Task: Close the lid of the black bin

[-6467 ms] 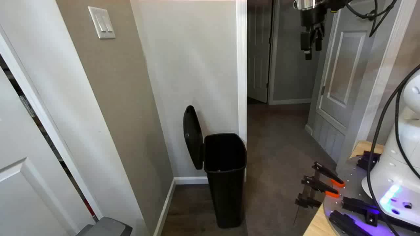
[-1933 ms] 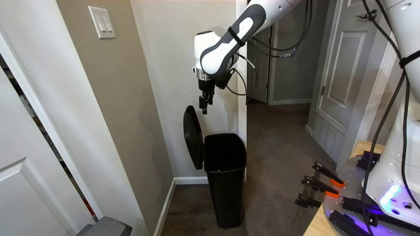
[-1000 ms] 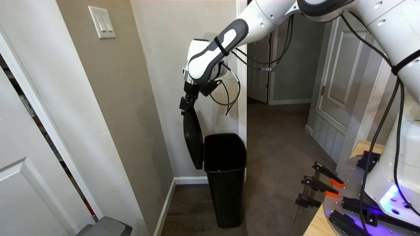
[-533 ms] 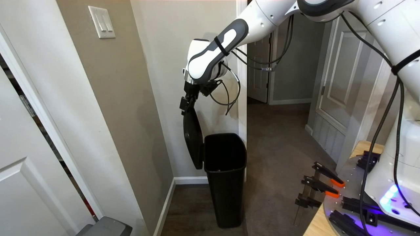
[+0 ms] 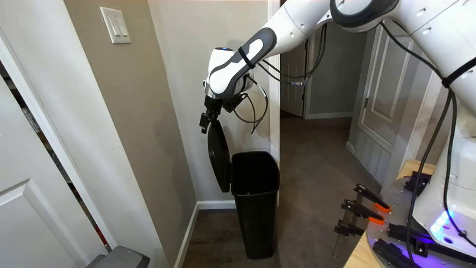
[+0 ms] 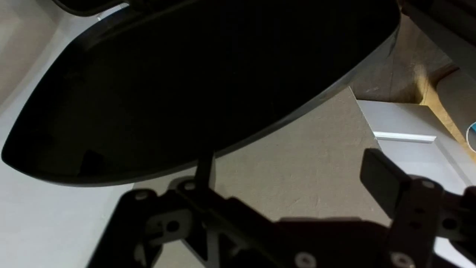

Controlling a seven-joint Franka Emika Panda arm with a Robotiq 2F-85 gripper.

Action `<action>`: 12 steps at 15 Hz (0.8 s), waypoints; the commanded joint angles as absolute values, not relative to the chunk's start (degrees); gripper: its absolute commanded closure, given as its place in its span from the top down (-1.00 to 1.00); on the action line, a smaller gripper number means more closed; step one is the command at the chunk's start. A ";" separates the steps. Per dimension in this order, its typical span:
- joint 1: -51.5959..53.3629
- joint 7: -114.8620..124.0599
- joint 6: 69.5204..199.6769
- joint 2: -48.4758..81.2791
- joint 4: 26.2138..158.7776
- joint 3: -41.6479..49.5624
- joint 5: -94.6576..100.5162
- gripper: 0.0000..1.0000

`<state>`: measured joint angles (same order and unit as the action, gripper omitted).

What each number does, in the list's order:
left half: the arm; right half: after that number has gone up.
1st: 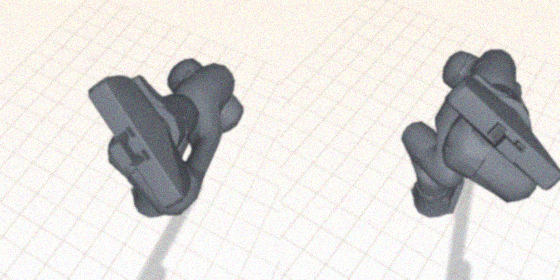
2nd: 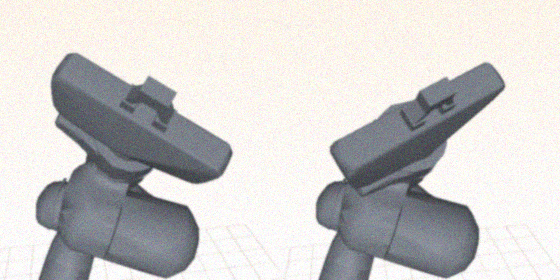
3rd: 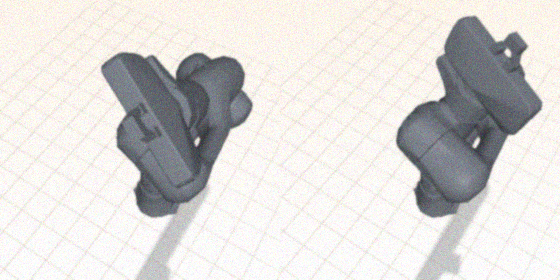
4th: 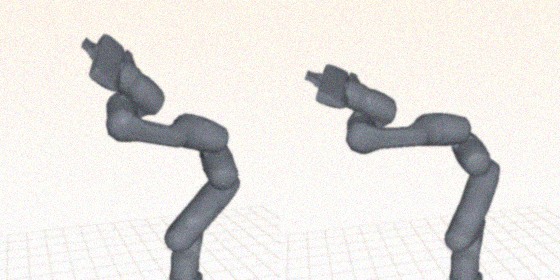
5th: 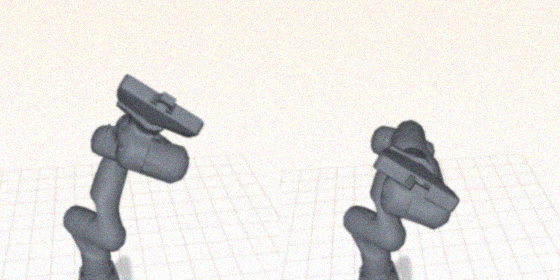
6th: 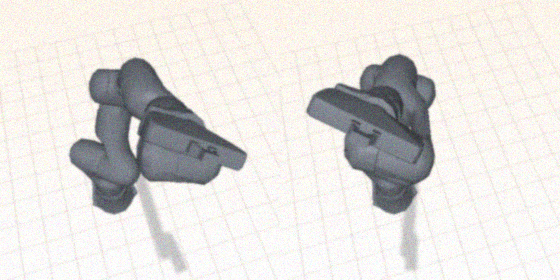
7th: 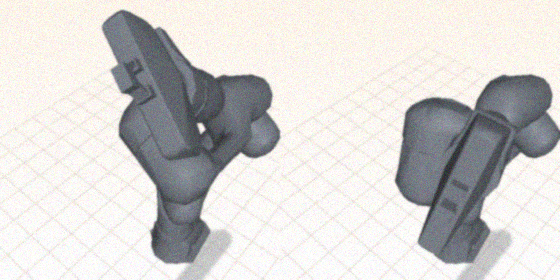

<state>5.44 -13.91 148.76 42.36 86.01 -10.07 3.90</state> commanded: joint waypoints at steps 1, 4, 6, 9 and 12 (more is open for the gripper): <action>6.65 -14.87 148.45 45.70 81.48 -8.94 5.09 1.00; 6.74 -15.91 147.88 48.97 76.98 -9.17 4.96 1.00; 6.86 -16.34 147.54 51.13 73.71 -9.34 4.93 1.00; 7.38 -17.12 146.87 53.92 69.35 -9.39 5.15 1.00; 8.16 -16.27 142.26 55.58 66.07 -8.56 5.29 1.00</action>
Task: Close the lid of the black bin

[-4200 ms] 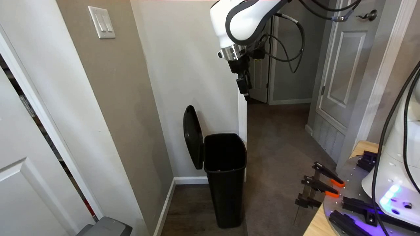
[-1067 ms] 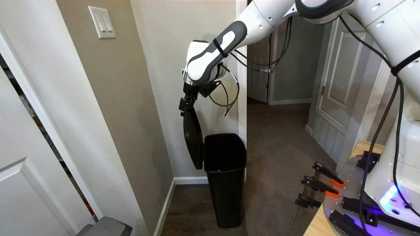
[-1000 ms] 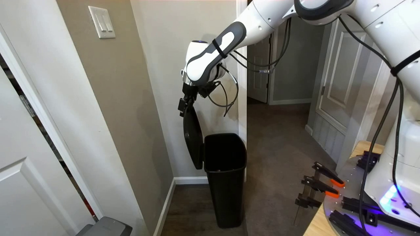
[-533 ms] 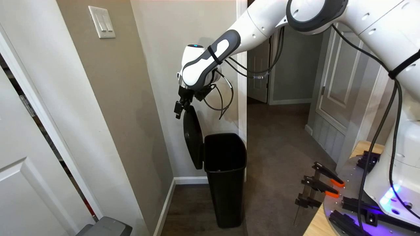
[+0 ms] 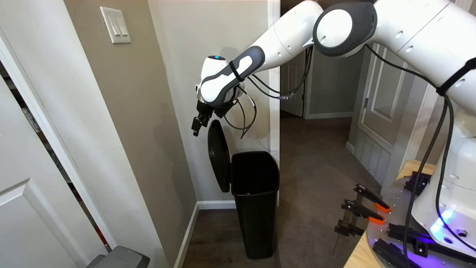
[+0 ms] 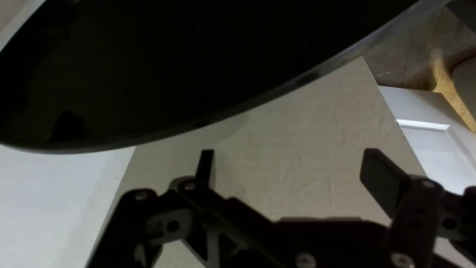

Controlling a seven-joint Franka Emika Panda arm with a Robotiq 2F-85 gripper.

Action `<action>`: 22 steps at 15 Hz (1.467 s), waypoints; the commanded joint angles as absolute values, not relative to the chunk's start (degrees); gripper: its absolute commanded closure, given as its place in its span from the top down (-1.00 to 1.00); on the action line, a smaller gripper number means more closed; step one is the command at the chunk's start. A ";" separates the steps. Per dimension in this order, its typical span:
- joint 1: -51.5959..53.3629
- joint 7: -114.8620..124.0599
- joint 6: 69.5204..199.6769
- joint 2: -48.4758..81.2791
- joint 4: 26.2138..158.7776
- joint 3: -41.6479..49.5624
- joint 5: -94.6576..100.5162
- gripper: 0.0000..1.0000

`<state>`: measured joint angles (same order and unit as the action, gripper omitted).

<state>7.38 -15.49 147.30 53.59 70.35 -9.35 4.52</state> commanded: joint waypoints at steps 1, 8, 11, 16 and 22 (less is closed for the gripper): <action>8.43 -15.81 139.93 55.90 65.09 -8.07 5.39 1.00; 11.11 -13.48 129.27 55.50 61.07 -2.56 9.40 1.00; 12.13 -14.24 122.06 55.74 58.81 -1.28 11.64 1.00; 12.93 -15.60 112.55 56.81 55.76 -1.17 13.77 1.00; 13.03 -15.80 108.88 57.96 53.55 -1.55 14.41 1.00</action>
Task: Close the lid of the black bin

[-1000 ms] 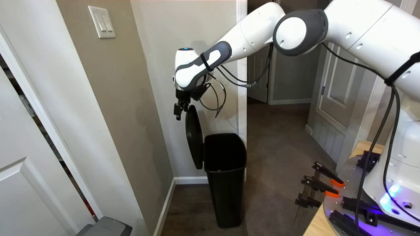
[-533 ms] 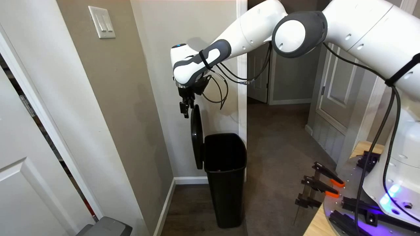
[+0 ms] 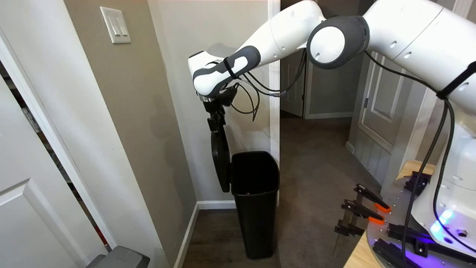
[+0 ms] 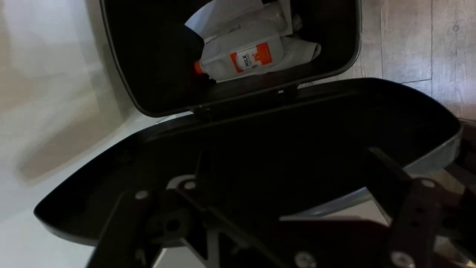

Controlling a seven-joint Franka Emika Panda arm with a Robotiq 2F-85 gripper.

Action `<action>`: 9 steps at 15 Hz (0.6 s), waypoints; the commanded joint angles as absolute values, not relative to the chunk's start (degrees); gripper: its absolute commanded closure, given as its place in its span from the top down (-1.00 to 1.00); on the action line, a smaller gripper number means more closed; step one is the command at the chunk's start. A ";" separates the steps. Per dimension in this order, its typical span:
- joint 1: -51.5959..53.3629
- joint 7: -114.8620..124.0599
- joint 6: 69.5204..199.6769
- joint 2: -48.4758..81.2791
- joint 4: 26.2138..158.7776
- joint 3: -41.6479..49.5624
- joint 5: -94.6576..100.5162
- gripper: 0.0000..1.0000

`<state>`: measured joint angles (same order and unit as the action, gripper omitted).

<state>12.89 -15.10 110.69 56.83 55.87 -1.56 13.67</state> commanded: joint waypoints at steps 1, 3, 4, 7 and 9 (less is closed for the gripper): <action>12.98 -15.67 109.69 58.01 53.56 -1.34 13.99 1.00; 12.96 -14.59 111.44 57.78 53.36 -1.17 13.94 1.00; 12.96 -14.60 112.83 57.55 53.36 -1.23 13.95 1.00; 13.29 -14.60 116.25 57.68 52.20 -1.14 14.28 1.00; 13.05 -15.96 119.43 58.26 51.29 -2.02 13.69 1.00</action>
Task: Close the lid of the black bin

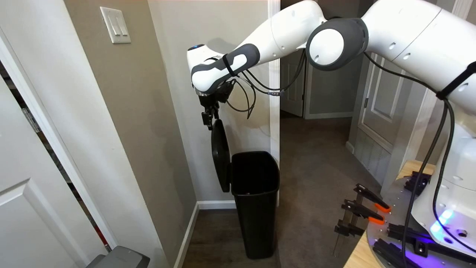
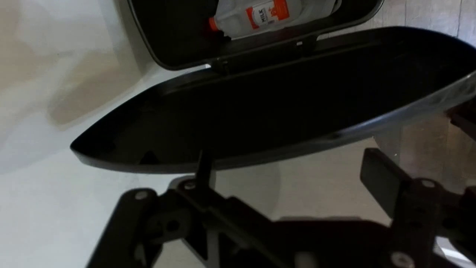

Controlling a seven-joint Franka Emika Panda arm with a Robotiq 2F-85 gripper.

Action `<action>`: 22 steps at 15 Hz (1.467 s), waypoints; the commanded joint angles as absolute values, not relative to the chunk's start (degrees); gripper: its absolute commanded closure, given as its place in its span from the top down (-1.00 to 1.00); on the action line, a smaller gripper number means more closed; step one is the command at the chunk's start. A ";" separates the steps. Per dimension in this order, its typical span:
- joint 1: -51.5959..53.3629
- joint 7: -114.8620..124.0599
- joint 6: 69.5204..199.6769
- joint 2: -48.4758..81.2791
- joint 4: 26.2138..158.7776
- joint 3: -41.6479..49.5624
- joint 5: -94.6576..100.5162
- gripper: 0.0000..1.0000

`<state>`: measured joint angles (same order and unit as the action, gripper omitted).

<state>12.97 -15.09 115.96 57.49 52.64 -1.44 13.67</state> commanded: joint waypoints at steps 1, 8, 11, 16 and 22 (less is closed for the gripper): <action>12.87 -16.52 121.01 58.50 51.07 -2.60 13.30 1.00; 10.91 -20.42 127.79 62.05 49.35 -8.28 10.49 1.00; 10.26 -20.61 125.10 62.35 49.92 -8.81 10.26 1.00; 9.66 -18.71 118.44 59.49 53.06 -6.76 12.01 1.00; 9.58 -18.05 110.63 58.65 52.30 -4.81 11.91 1.00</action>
<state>9.82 -17.90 113.89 60.53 50.66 -5.17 11.72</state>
